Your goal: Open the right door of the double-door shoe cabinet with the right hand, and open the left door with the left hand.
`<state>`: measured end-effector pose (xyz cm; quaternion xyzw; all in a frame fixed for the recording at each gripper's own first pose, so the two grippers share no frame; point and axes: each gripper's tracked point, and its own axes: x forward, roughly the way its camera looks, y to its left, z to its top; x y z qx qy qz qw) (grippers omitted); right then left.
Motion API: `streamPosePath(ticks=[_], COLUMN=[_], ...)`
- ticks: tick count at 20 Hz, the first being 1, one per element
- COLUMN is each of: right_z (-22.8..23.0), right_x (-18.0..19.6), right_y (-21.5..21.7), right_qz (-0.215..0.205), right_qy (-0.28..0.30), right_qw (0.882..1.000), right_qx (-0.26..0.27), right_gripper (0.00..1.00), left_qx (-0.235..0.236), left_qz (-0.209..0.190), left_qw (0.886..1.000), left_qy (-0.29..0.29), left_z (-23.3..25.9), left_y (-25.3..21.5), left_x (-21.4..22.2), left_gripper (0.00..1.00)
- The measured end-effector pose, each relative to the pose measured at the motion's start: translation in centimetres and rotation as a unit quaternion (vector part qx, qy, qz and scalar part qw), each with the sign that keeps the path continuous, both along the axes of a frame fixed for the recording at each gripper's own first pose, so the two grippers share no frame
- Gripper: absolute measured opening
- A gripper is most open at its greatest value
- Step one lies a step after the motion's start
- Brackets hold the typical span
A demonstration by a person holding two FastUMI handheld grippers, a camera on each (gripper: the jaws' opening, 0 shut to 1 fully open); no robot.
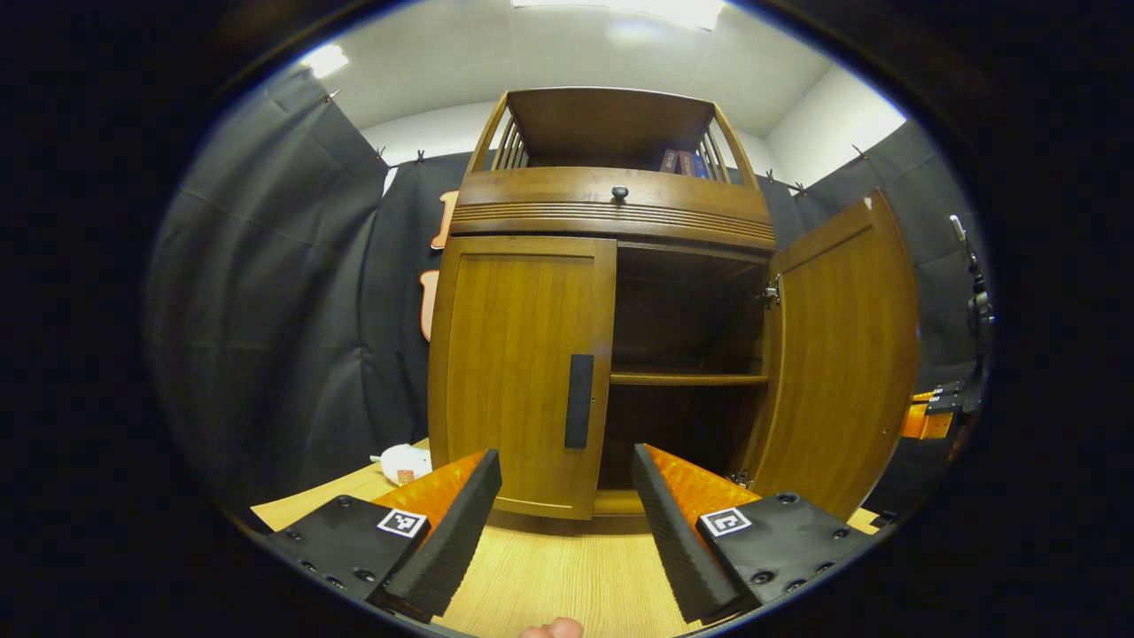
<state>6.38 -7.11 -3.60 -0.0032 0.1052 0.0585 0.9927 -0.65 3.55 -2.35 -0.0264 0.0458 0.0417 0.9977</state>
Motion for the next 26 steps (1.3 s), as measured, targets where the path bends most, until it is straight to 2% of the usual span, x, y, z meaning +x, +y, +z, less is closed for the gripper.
streamPosePath(ticks=[3, 4, 6, 7, 8, 9, 11, 14, 17, 18, 19, 20, 22, 25, 26], right_z=[-0.3, -0.4, -0.7, -0.9, -1.3, -1.6, -2.3, -2.7, -1.8, -1.4, -0.9, -0.6, 0.0, 0.8, 0.8], right_x=[0.2, 0.4, 0.0, -0.6, -1.4, -2.5, -4.3, -6.5, -8.2, -8.5, -8.7, -8.9, -8.9, -8.8, -8.8], right_y=[-1.0, -1.3, -2.2, -2.8, -3.6, -4.3, -3.8, -4.3, -4.0, -3.6, -3.3, -3.0, -2.2, -1.6, -1.4], right_qz=[-0.001, 0.001, -0.006, -0.01, -0.017, -0.018, -0.009, -0.027, -0.042, -0.045, -0.049, -0.05, -0.049, -0.052, -0.053], right_qy=[0.008, 0.008, 0.017, 0.02, 0.022, 0.023, 0.031, 0.037, 0.021, 0.013, 0.007, -0.001, -0.012, -0.024, -0.023], right_qw=[0.999, 0.999, 0.999, 0.999, 0.999, 0.999, 0.999, 0.999, 0.999, 0.999, 0.999, 0.999, 0.999, 0.998, 0.998], right_qx=[0.033, 0.035, 0.042, 0.041, 0.031, 0.024, 0.037, 0.02, 0.017, 0.019, 0.02, 0.018, 0.011, 0.024, 0.033], right_gripper=[0.08, 0.08, 0.08, 0.07, 0.14, 0.06, 0.05, 0.06, 0.07, 0.14, 0.1, 0.19, 0.5, 0.96, 0.98], left_qx=[0.001, 0.001, 0.006, 0.009, 0.01, 0.008, 0.009, 0.011, -0.003, -0.001, 0.007, 0.015, 0.024, 0.013, 0.01], left_qz=[-0.001, -0.002, -0.005, -0.005, -0.007, -0.008, -0.013, -0.018, -0.043, -0.045, -0.044, -0.043, -0.041, -0.058, -0.06], left_qw=[1.0, 1.0, 1.0, 1.0, 1.0, 1.0, 1.0, 1.0, 0.999, 0.999, 0.999, 0.999, 0.999, 0.998, 0.997], left_qy=[0.007, 0.008, 0.008, 0.006, 0.005, 0.002, 0.0, -0.002, 0.009, 0.008, 0.004, 0.001, -0.001, 0.029, 0.039], left_z=[-0.3, -0.2, 0.1, 0.3, 0.4, 0.5, 0.8, 1.5, 1.4, 1.8, 2.2, 2.5, 2.6, 0.6, -0.2], left_y=[0.0, -0.1, -0.1, -0.1, -0.1, -0.1, -0.5, -1.0, -1.4, -1.3, -0.9, -0.6, -0.3, -0.5, -0.4], left_x=[0.1, 0.1, 0.6, 0.9, 1.2, 1.5, 2.3, 3.9, 6.6, 7.6, 8.6, 9.7, 12.0, 15.8, 16.7], left_gripper=[0.93, 0.99, 0.97, 0.96, 0.95, 0.94, 0.93, 0.93, 0.94, 0.94, 0.94, 0.94, 0.94, 0.94, 0.94])
